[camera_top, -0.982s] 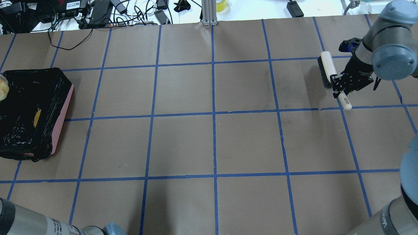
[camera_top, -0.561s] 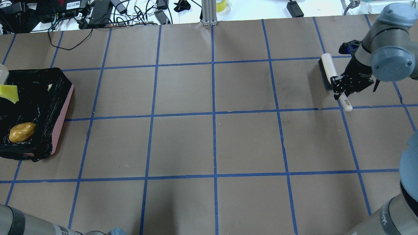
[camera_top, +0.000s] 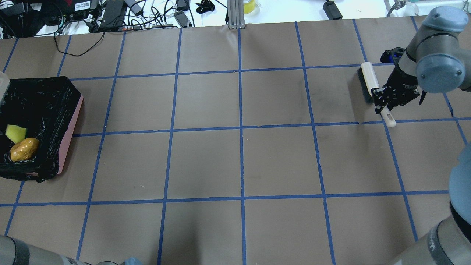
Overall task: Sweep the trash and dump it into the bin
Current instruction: 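Tilt the dustpan over the bin with the left gripper to dump the items, then lower the dustpan onto the table with the left gripper while the right releases the brush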
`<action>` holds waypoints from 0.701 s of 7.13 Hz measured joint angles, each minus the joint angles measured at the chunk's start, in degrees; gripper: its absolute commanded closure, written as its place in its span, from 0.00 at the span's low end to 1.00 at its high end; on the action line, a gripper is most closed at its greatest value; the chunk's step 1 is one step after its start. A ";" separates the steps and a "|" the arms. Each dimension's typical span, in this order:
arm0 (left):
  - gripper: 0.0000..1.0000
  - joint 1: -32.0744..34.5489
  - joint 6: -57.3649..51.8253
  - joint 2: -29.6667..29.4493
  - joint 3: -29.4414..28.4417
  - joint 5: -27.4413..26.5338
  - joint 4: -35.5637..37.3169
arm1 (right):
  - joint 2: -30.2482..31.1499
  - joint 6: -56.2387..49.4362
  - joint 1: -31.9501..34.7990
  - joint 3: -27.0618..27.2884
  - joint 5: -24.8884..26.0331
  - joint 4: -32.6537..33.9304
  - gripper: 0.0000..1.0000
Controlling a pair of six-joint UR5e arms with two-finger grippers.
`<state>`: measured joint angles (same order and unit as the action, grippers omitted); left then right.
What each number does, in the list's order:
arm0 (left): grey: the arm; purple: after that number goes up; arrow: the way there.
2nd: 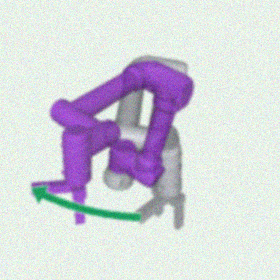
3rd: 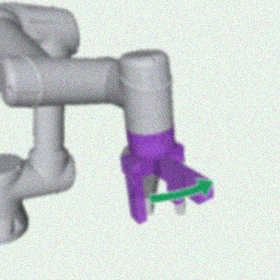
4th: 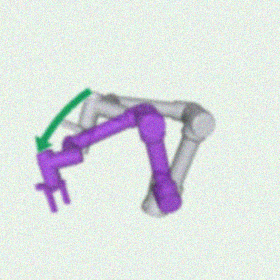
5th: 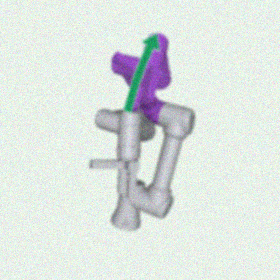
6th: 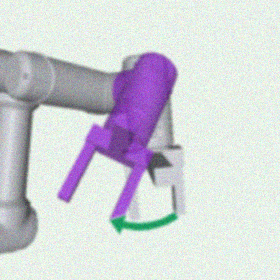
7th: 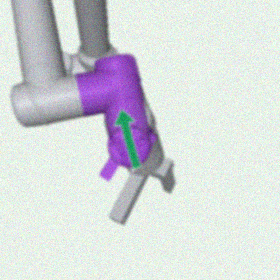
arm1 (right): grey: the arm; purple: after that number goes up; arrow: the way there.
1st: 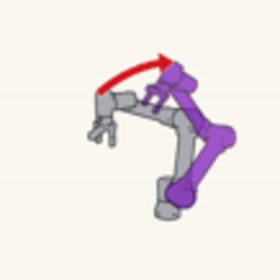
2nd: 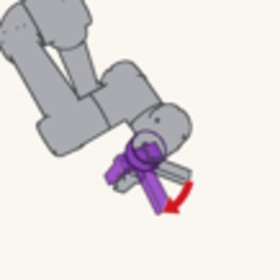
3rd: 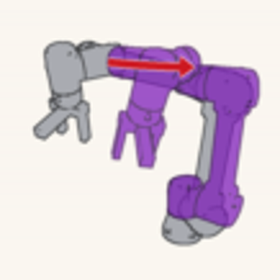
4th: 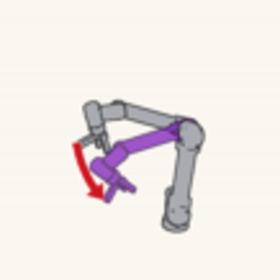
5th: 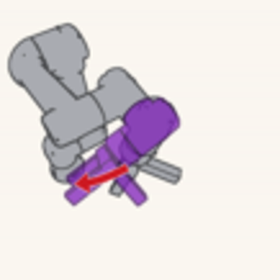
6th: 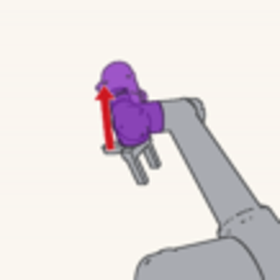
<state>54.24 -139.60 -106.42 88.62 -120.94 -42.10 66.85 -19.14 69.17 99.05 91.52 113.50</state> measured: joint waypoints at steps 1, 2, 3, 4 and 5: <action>1.00 -0.11 -0.30 0.85 -1.50 6.58 -5.76 | 0.01 0.24 0.00 0.00 -0.02 -0.02 0.46; 1.00 0.05 -0.31 1.46 -3.28 15.27 -13.24 | 0.02 0.60 0.00 0.00 -0.02 -0.03 0.45; 1.00 0.66 0.16 1.67 -4.63 23.19 -19.86 | 0.06 0.78 0.00 -0.01 -0.02 -0.02 0.40; 1.00 2.26 1.62 1.51 -5.31 29.90 -24.98 | 0.22 0.91 0.00 -0.15 -0.02 -0.01 0.32; 1.00 4.78 4.48 0.71 -5.40 34.48 -27.71 | 0.68 0.98 0.00 -0.51 -0.02 -0.12 0.18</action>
<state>59.01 -135.12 -105.72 83.22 -86.47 -69.81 67.53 -18.16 69.17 98.54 91.49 113.37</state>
